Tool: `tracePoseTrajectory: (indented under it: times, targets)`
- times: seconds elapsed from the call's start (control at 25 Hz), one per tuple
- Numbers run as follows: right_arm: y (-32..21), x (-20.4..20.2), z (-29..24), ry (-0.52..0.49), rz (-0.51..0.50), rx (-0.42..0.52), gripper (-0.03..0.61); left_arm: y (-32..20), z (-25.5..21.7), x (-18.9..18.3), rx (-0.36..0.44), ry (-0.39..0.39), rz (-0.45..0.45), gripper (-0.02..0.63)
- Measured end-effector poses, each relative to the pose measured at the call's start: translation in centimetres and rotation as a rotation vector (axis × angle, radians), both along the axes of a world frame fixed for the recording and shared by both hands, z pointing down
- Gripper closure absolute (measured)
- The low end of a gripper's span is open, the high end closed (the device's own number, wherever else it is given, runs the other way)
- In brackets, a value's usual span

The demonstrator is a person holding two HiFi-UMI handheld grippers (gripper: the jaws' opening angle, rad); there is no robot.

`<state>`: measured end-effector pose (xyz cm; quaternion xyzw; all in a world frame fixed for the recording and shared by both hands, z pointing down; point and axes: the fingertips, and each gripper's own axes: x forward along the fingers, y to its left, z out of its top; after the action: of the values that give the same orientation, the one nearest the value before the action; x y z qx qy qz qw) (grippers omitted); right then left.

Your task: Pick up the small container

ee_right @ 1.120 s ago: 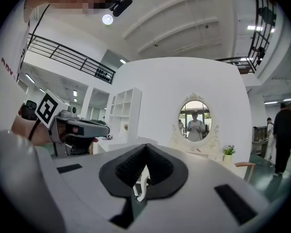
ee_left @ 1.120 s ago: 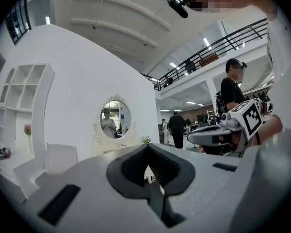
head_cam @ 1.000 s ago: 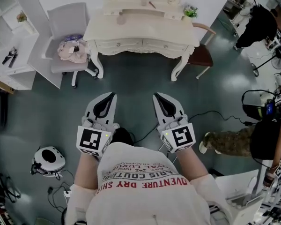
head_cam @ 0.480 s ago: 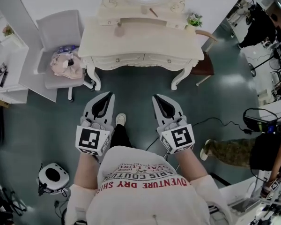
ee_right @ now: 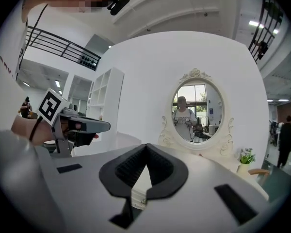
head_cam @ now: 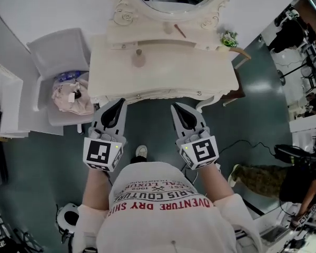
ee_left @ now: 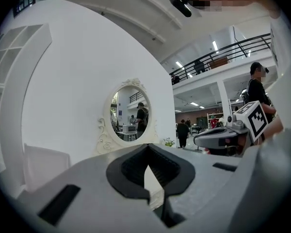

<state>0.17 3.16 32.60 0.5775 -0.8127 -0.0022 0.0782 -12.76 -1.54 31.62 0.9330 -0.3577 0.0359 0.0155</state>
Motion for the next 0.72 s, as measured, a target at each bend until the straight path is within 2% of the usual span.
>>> tracePoseTrajectory:
  times: [0.32, 0.48, 0.6, 0.72]
  targets:
    - [-8.6, 0.7, 0.8, 0.006, 0.015, -0.020, 0.580, -8.4, 1.3, 1.3, -0.021, -0.012, 0.019, 0.607]
    - [-12.5, 2.1, 1.9, 0.013, -0.015, -0.038, 0.580, -11.9, 3.1, 3.2, -0.043, -0.038, 0.011, 0.608]
    - [-15.7, 3.3, 2.4, 0.012, -0.051, -0.042, 0.580, -14.5, 3.7, 4.5, -0.055, -0.022, 0.007, 0.607]
    - [-19.1, 4.1, 2.6, 0.017, -0.125, -0.043, 0.580, -17.0, 4.2, 6.1, -0.054, -0.022, 0.010, 0.607]
